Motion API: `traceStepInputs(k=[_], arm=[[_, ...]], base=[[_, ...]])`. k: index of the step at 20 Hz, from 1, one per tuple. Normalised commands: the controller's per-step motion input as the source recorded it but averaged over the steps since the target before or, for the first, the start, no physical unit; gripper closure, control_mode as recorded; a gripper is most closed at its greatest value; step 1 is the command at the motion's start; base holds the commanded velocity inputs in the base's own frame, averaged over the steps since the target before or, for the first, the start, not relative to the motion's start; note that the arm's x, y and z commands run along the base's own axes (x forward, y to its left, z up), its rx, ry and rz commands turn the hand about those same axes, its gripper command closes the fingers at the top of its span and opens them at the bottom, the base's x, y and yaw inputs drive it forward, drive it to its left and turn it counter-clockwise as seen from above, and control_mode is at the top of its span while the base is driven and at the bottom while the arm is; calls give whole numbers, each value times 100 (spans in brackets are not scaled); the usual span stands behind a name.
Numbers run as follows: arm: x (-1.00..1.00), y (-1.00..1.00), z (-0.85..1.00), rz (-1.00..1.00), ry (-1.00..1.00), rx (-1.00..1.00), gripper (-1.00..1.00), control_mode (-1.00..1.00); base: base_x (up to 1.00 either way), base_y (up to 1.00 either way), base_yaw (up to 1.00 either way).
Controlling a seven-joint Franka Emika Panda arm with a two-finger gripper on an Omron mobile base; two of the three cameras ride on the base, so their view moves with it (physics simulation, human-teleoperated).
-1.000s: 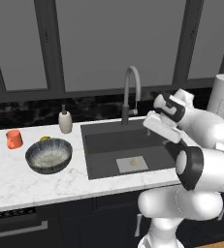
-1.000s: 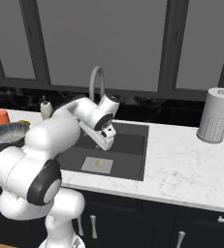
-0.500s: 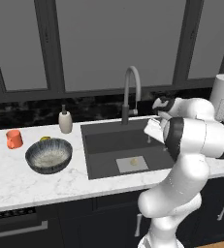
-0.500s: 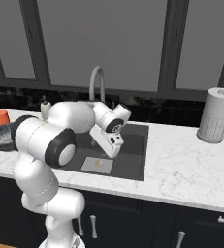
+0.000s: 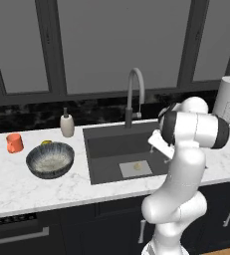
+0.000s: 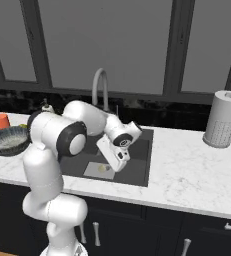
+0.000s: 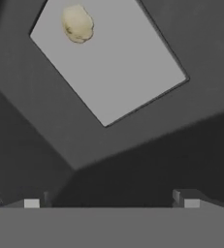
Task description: Pick the garlic from the sink and place it in the bowl. Then pick the bowl and place it in the microwave. Then close the microwave door and press the start button.
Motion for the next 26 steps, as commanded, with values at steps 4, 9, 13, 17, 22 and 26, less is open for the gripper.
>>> traceStepInputs(k=[4,9,13,17,22,26], arm=[[13,0,-48,0,3,9,-100,-100],[1,0,-55,2,4,10,-100,-100],[31,18,-40,0,6,4,-100,-100],[67,33,-9,0,9,0,-100,-100],[58,24,-22,1,9,0,-100,-100],[27,5,-50,1,7,0,-100,-100]], base=[[0,0,0],[0,0,0],[0,0,0],[0,0,0],[0,0,0],[0,0,0]])
